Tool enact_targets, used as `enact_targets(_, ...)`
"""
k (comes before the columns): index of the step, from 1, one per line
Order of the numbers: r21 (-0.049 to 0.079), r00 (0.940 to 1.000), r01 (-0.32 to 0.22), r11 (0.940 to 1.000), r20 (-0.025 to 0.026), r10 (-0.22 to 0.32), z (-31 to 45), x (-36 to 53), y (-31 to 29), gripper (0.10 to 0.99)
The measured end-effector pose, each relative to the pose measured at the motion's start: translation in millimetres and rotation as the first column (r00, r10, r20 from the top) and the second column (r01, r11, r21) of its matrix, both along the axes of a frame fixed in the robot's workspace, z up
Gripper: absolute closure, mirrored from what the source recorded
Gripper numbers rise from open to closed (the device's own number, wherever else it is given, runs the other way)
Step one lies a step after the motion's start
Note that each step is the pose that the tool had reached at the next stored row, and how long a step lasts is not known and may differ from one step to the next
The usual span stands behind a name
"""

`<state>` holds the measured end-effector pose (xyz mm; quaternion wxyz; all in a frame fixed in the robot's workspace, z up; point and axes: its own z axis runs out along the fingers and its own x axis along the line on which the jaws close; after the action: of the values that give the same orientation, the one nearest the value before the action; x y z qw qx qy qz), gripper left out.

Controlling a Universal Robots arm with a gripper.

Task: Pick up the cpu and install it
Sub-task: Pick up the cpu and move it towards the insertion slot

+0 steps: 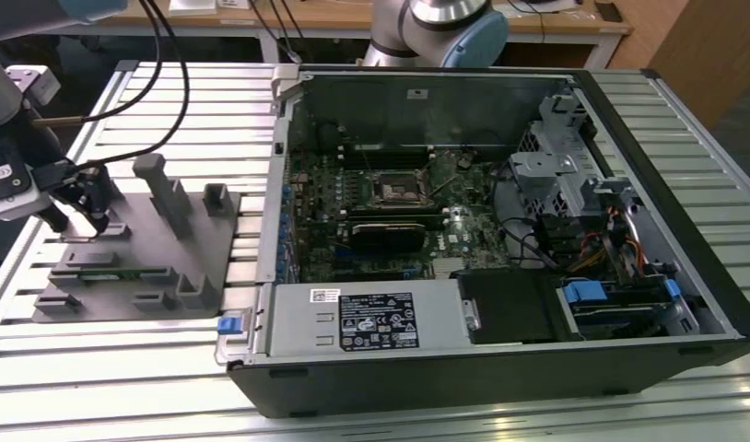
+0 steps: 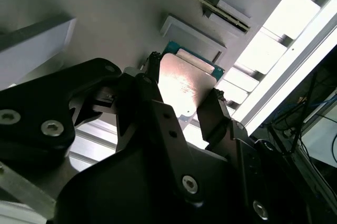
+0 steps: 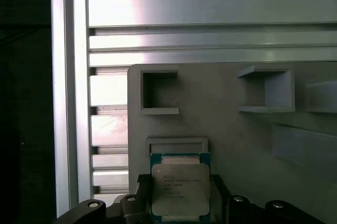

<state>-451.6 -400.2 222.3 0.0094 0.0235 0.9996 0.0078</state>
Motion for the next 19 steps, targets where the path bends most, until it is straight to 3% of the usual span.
enact_targets(19, 0.0, 1.0, 0.0, 1.0, 0.0001, 0.0, 12.7, 0.0, 0.3, 0.553)
